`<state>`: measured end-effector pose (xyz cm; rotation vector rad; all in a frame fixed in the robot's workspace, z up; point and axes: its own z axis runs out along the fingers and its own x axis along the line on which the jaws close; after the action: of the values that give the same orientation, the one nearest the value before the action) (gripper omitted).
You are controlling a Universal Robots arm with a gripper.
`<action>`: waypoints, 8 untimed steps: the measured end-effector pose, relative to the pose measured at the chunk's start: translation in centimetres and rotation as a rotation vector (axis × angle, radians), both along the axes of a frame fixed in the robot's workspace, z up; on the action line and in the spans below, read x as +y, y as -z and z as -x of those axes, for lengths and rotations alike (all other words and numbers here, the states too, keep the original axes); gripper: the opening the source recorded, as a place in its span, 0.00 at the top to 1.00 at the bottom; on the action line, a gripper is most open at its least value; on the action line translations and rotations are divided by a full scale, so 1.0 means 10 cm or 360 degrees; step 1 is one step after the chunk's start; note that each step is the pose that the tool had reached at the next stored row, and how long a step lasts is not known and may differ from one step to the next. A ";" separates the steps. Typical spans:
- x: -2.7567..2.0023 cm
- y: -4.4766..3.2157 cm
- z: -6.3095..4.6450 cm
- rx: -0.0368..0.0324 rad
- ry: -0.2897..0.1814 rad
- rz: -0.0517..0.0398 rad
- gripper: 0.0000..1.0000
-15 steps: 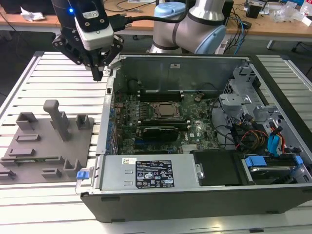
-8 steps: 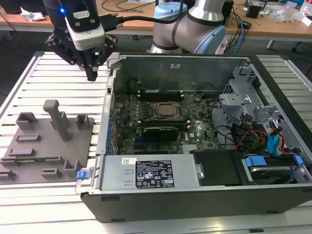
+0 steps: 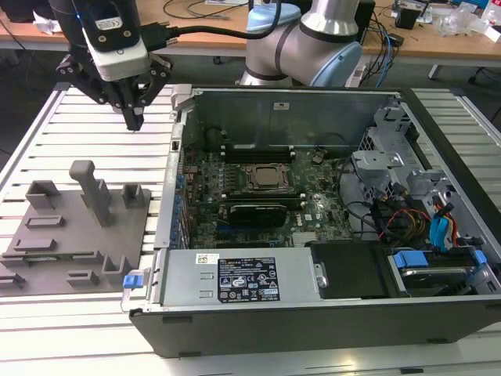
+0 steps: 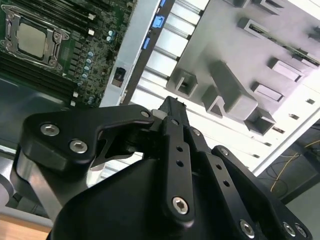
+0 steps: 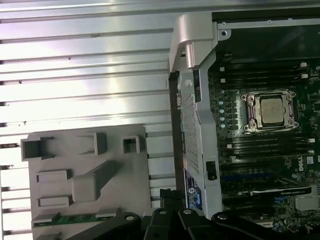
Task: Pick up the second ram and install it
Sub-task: 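Reach for the second ram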
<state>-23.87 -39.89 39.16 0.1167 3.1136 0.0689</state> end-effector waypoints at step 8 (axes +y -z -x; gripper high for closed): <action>0.000 0.005 0.23 0.0000 0.0000 0.0000 0.89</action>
<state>-26.21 -39.89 39.11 0.1165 3.1137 0.0688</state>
